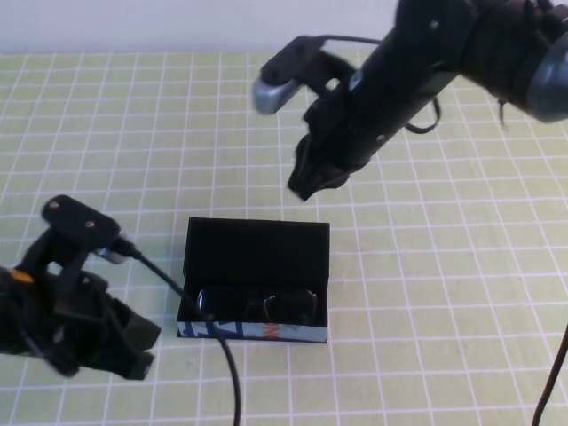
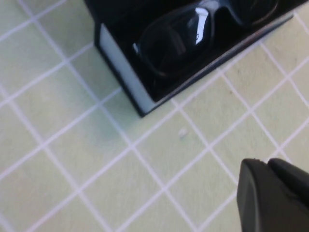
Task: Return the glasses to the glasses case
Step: Close the glasses case
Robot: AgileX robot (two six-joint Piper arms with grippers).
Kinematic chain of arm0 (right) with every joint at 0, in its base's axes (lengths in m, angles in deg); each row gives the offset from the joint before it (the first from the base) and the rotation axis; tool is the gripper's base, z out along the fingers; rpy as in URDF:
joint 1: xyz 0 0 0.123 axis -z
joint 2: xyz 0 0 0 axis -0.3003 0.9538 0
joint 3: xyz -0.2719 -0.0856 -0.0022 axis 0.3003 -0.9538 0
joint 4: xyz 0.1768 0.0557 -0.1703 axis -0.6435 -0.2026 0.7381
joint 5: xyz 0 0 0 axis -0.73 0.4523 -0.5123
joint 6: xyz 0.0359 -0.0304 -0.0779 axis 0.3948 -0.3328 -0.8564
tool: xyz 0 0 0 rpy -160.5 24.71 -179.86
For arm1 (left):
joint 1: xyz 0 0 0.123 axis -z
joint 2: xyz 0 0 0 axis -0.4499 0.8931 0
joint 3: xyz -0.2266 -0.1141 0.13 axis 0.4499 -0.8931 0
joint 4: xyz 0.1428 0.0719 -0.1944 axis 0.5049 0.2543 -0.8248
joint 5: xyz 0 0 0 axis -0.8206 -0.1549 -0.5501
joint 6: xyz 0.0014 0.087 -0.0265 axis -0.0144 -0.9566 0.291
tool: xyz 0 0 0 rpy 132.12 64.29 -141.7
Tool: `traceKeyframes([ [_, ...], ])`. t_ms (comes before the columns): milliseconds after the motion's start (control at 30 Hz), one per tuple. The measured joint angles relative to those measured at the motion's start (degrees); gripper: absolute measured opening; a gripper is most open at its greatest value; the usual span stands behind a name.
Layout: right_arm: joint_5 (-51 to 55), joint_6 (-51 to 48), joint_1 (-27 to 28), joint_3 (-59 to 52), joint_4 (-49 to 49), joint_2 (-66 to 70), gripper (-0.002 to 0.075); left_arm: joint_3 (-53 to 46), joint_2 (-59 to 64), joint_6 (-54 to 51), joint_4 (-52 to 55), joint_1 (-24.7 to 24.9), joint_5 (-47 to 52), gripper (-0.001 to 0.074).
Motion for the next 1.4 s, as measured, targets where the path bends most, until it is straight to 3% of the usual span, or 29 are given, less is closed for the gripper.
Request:
traceKeyframes([
  [200,-1.37,1.15,7.79,0.00,-9.36,3.62,-0.0016,0.22,8.31,-1.46,-3.11,6.67,-7.47,-0.0003],
  [367,-2.45,1.25,10.51,0.00,-15.00,7.69,-0.0016,0.42,14.61,-1.60,-5.94,10.61,-12.58,-0.0003],
  [700,-4.75,1.36,10.62,0.00,-20.08,14.75,-0.0016,0.42,22.85,-1.60,-13.83,10.72,-15.82,-0.0003],
  [1033,-1.99,-4.43,10.62,0.00,-29.68,16.62,-0.0016,0.55,23.61,-2.23,-16.45,10.72,-18.32,-0.0003],
  [1400,-5.21,-5.83,10.00,0.00,-29.00,18.15,-0.0016,0.55,23.74,-3.03,-16.65,10.72,-18.84,-0.0003],
])
